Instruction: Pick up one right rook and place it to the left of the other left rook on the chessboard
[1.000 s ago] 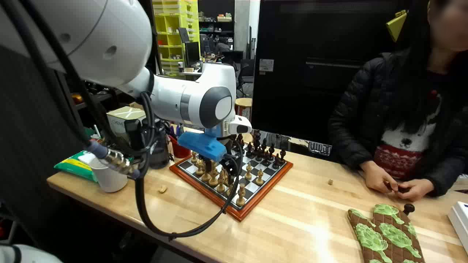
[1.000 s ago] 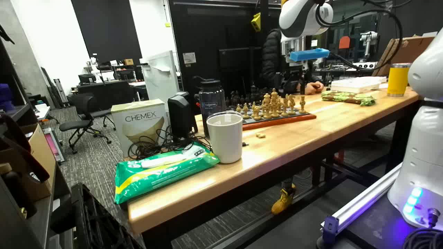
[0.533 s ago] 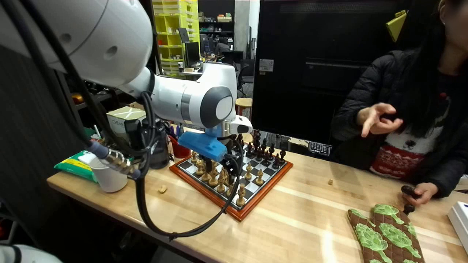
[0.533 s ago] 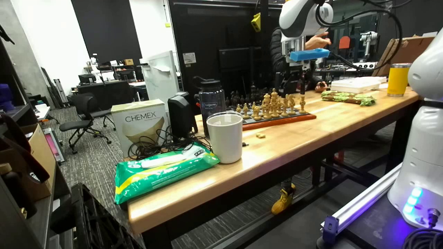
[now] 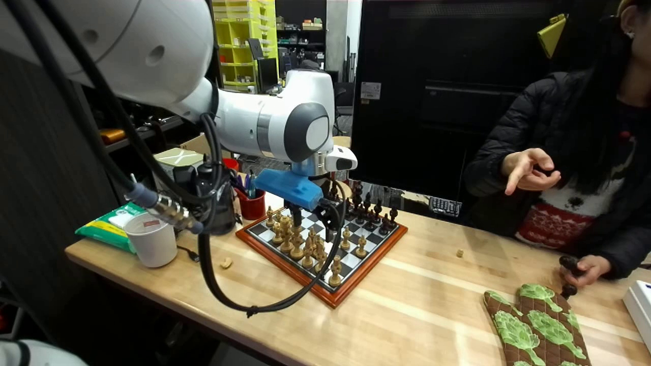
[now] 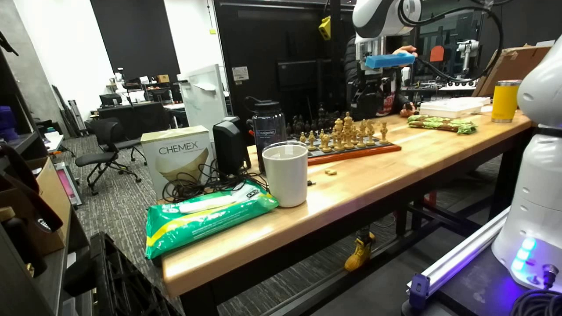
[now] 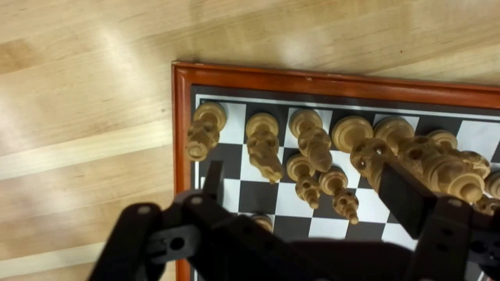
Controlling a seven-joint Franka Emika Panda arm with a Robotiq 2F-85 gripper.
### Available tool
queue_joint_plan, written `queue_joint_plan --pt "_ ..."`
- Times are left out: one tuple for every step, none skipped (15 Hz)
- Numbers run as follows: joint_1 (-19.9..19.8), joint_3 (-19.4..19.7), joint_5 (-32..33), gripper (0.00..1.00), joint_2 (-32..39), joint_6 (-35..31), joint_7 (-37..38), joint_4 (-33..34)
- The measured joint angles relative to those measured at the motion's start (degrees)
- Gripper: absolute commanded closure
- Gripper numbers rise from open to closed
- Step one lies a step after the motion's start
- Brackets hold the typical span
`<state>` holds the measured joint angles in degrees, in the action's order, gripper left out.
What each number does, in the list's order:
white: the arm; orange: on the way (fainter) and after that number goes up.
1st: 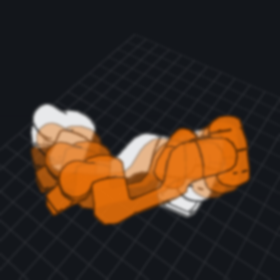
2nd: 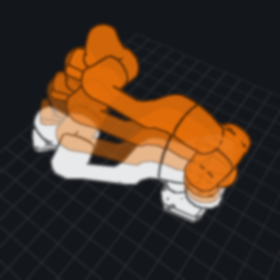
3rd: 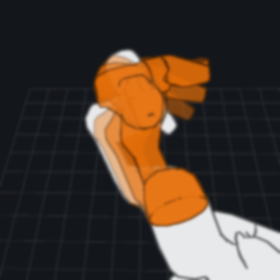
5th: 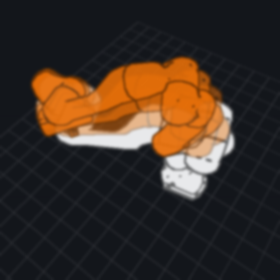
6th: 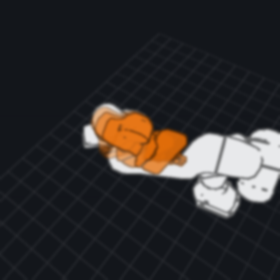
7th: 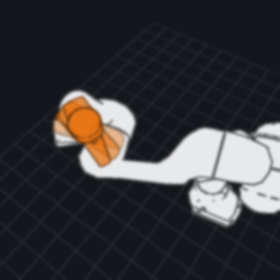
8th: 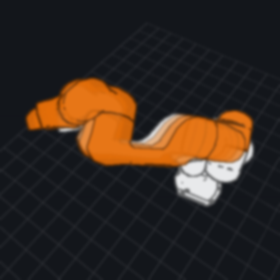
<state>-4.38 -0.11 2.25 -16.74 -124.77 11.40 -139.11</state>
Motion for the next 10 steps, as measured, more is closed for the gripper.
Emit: queue_joint_plan --pt "-0.05 0.29 0.0 0.0 0.03 -0.12 0.0 0.63" --pt "-0.13 0.61 0.0 0.0 0.11 -0.39 0.0 1.27" --pt "-0.26 0.93 0.0 0.0 0.28 -0.73 -0.01 1.93" --pt "-0.32 1.32 0.0 0.0 0.64 -1.17 -0.02 2.6" --pt "-0.47 1.62 0.0 0.0 1.17 -1.72 -0.02 3.28" --pt "-0.59 1.91 0.0 0.0 1.87 -2.4 -0.02 3.87" --pt "-0.76 2.09 0.0 0.0 2.79 -3.14 -0.02 4.44" --pt "-0.91 2.25 0.0 0.0 3.84 -3.79 -0.02 4.95" --pt "-1.04 2.39 0.0 0.0 4.96 -4.49 -0.01 5.37" --pt "-1.13 2.53 0.0 0.0 6.23 -5.09 -0.01 5.79"
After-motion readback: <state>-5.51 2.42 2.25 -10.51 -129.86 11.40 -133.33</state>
